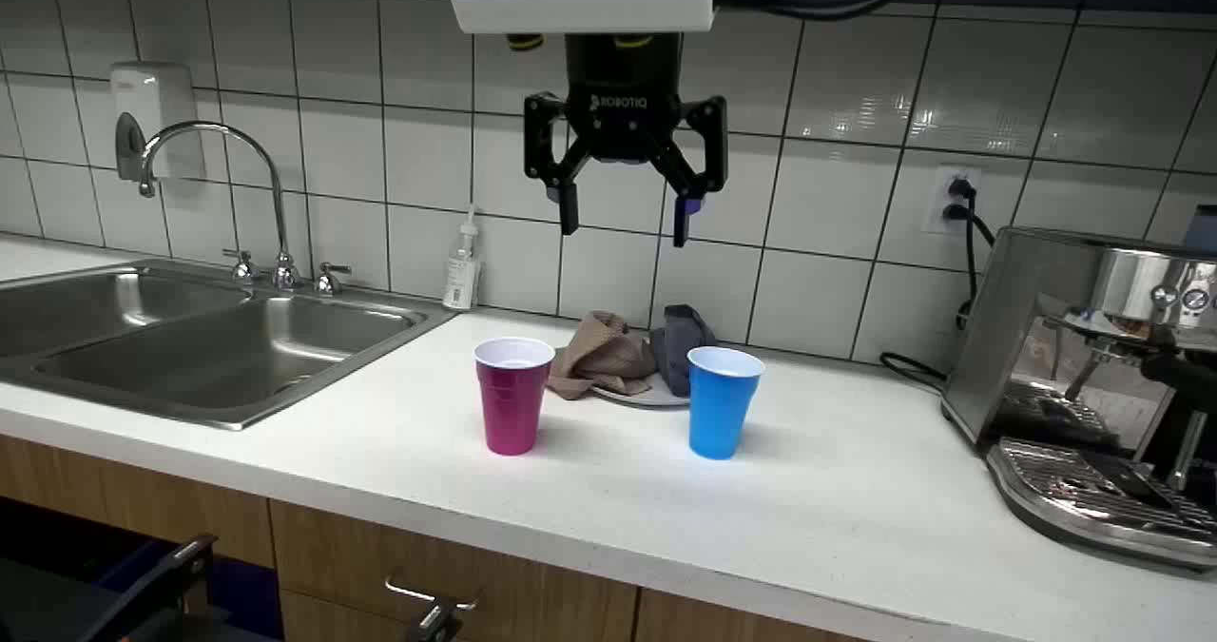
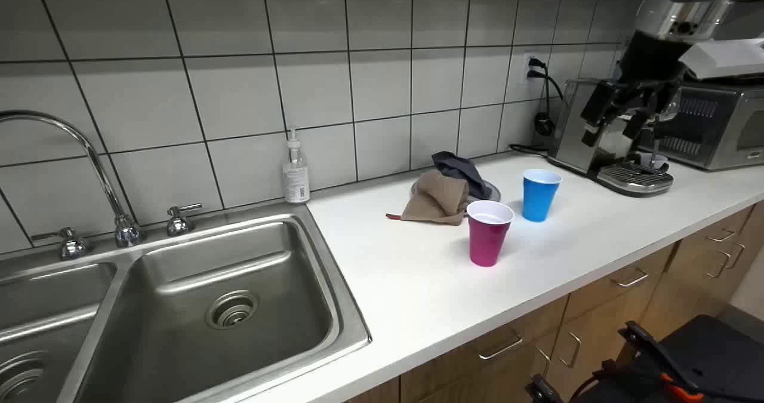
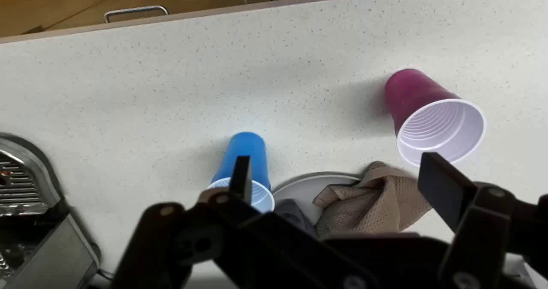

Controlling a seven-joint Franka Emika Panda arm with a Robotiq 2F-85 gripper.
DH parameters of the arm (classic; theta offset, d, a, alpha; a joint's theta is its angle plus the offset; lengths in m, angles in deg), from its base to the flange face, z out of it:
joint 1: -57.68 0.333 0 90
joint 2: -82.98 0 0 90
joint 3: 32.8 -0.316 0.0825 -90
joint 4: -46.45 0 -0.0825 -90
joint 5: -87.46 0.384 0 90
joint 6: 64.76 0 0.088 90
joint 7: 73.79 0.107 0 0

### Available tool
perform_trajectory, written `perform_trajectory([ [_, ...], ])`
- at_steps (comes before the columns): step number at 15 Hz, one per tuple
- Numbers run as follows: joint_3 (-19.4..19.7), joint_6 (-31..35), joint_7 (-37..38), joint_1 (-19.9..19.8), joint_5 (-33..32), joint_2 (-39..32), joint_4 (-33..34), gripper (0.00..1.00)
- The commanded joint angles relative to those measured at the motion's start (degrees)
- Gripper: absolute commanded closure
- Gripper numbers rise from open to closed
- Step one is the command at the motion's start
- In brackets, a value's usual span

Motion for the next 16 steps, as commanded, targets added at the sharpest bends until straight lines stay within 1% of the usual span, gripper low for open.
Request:
perform_trajectory([
  [1, -1.1, -0.1, -0.6, -1.0, 0.9, -0.1, 0.0, 0.0],
  [6, -1.6, 6.7, 1.0, -0.5, 1.6, -2.3, -1.6, 0.0],
  [11, -2.8, 13.7, 2.2, 0.9, 3.4, -7.3, -1.2, 0.0],
  [16, -4.9, 18.1, 3.4, 2.7, 5.6, -12.7, -0.8, 0.0],
])
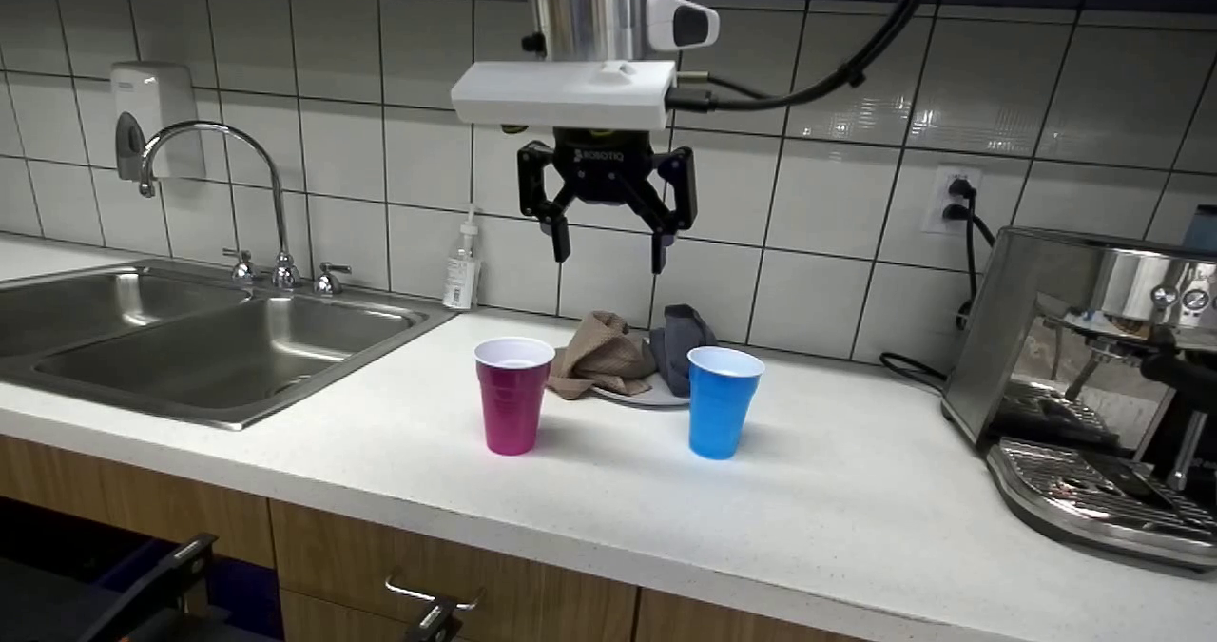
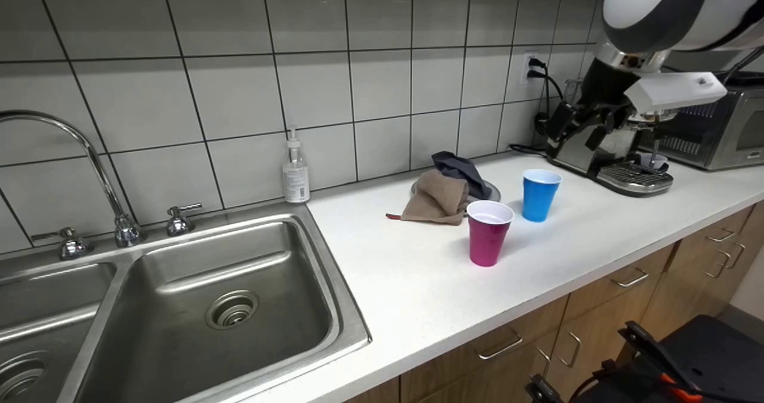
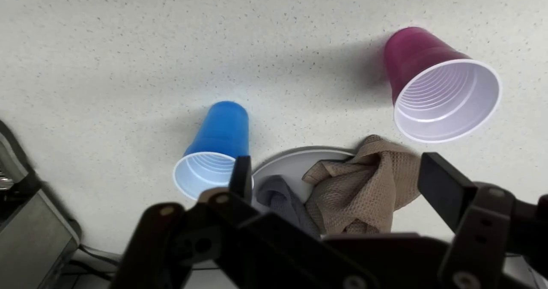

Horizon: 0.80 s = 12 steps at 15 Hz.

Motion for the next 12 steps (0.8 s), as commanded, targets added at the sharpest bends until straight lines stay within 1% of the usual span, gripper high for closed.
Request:
perform_trajectory([
  [1, -2.2, 3.9, 2.2, 1.3, 2.1, -4.7, 0.7, 0.0],
  [7, -4.1, 9.2, 3.7, 4.2, 5.4, -13.6, 4.0, 0.0],
  [12, -5.9, 12.0, 5.0, 5.3, 7.9, -23.1, 10.4, 0.0],
])
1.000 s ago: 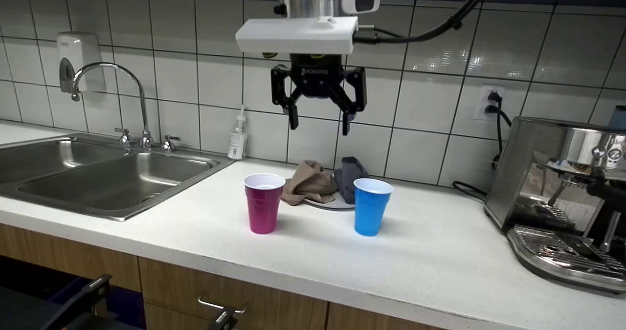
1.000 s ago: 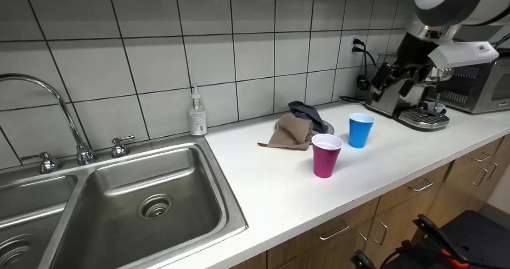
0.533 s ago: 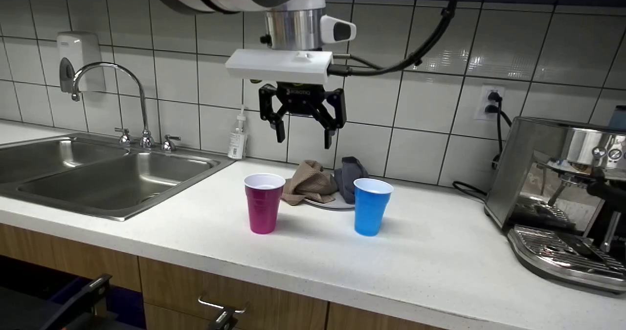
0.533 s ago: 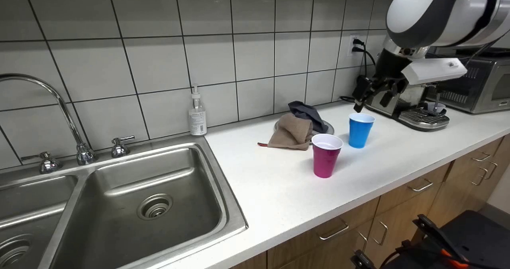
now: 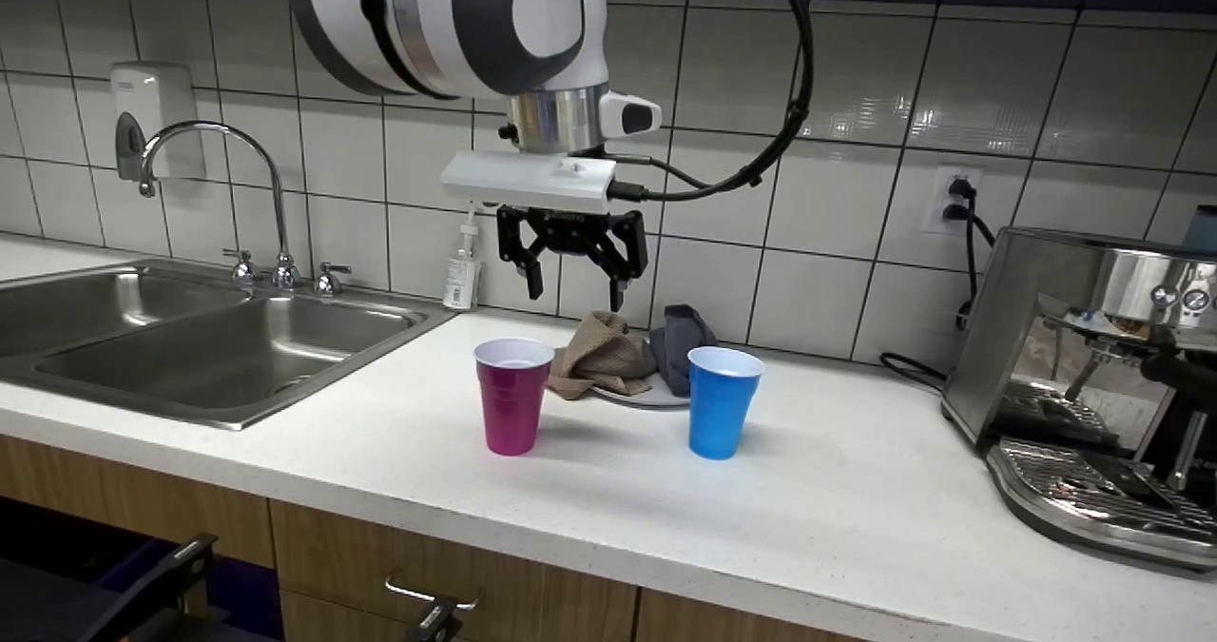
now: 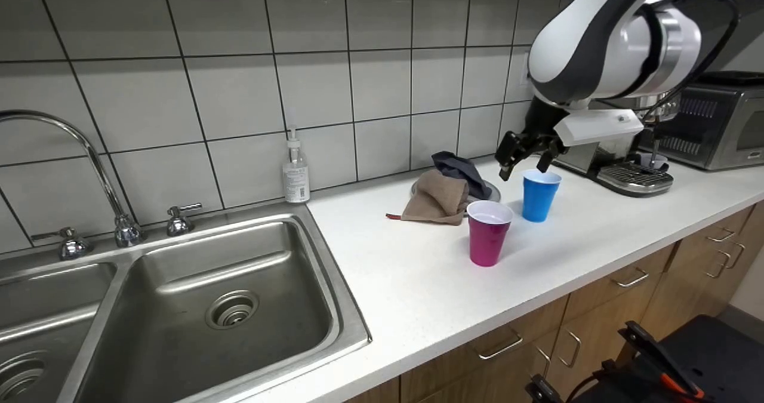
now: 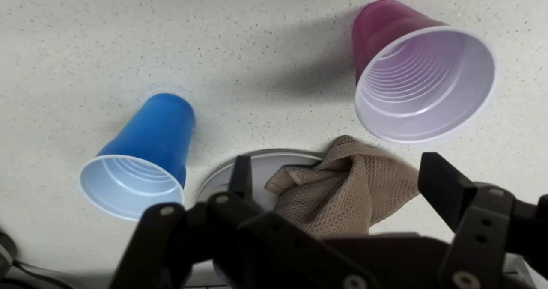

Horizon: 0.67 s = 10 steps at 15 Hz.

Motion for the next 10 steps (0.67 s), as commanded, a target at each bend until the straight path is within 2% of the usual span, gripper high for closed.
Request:
perform_trajectory([
  [1, -2.1, 2.1, 2.4, 0.1, 1.7, -8.6, 6.8, 0.0],
  [10, -5.0, 2.3, 7.8, -0.2, 0.2, -23.0, 20.2, 0.0],
])
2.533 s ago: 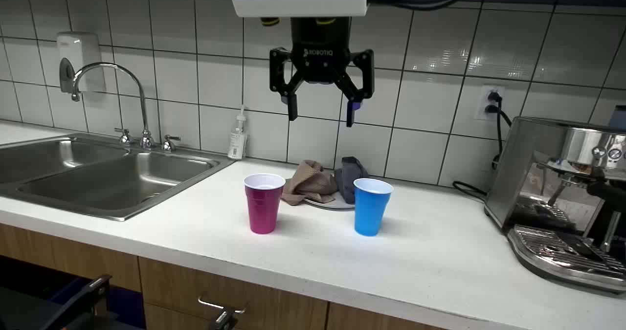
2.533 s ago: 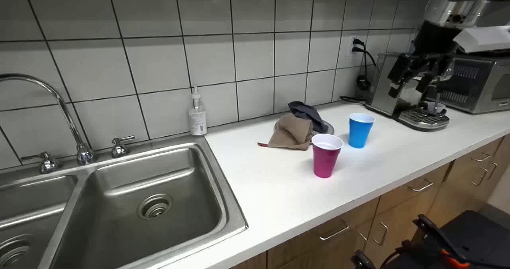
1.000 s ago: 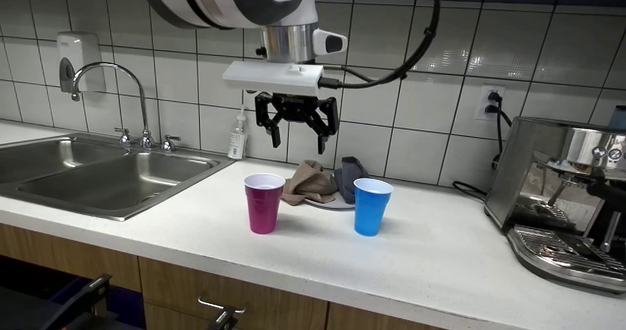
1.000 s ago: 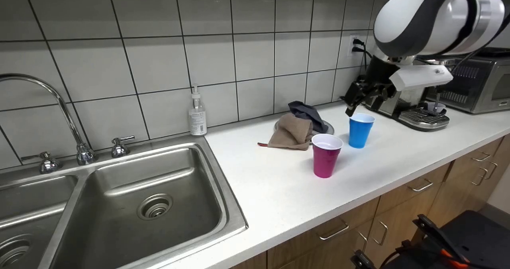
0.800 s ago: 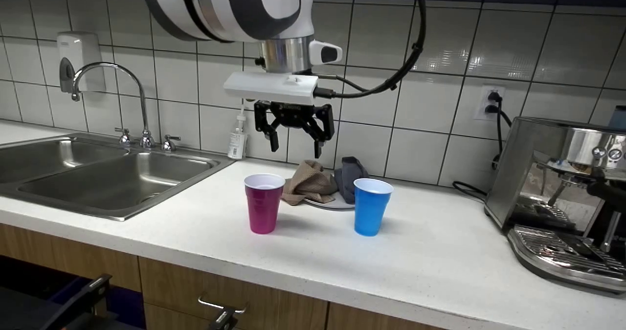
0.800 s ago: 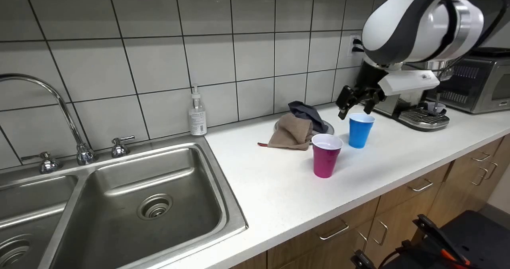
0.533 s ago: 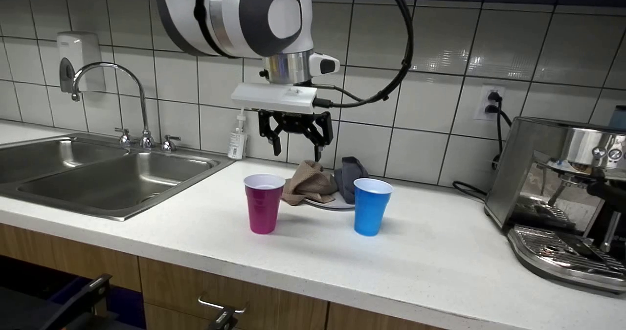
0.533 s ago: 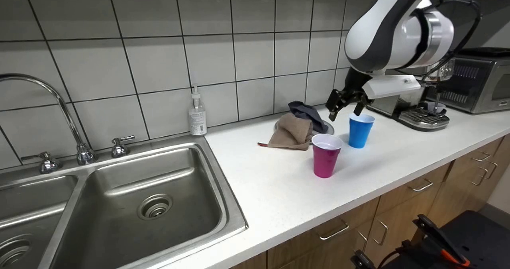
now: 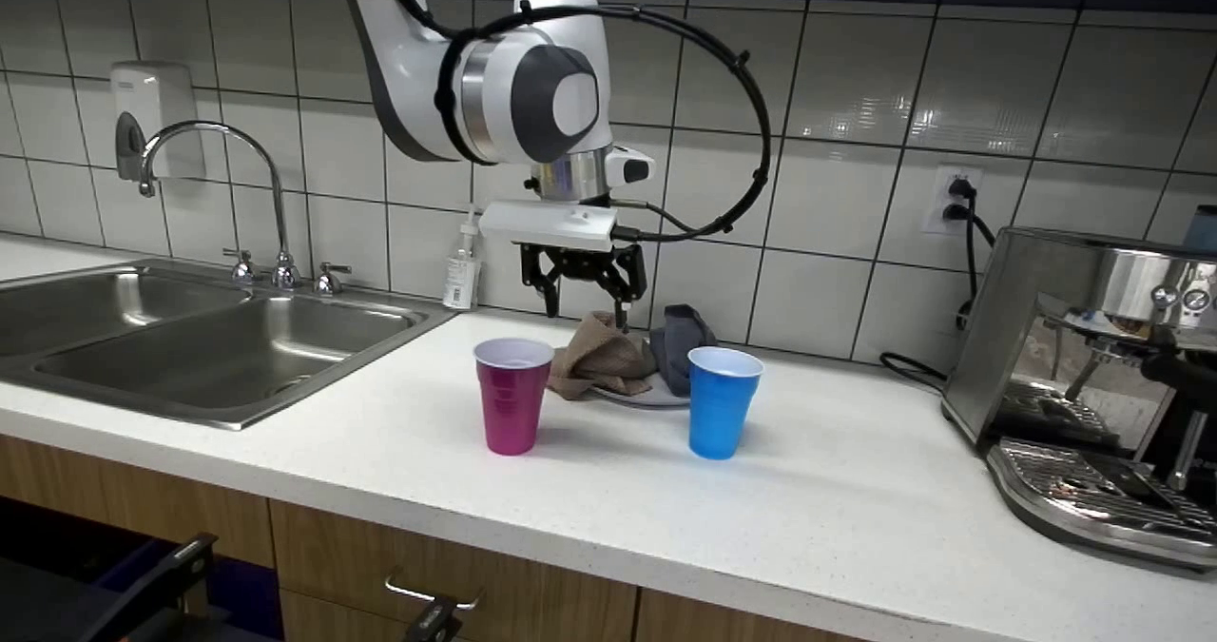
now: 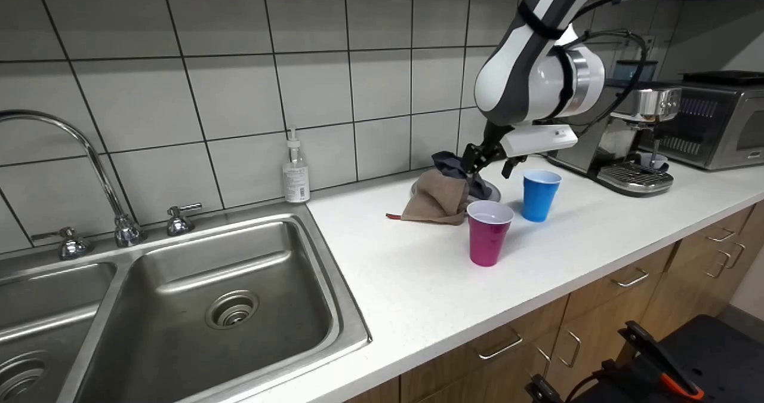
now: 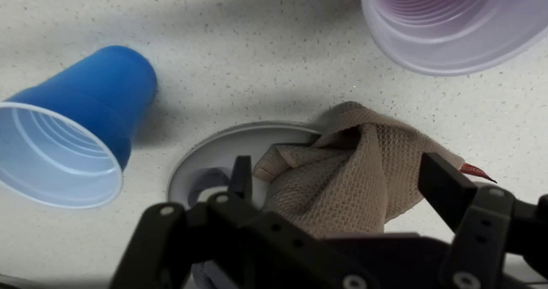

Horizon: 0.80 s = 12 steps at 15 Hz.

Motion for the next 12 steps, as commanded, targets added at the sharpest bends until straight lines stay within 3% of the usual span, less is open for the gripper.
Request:
perform_trajectory([
  [1, -1.3, 0.5, 3.0, -0.3, -0.5, -5.9, 6.1, 0.0],
  [12, -1.4, -0.6, 6.4, 1.4, -0.8, -16.8, 18.6, 0.0],
])
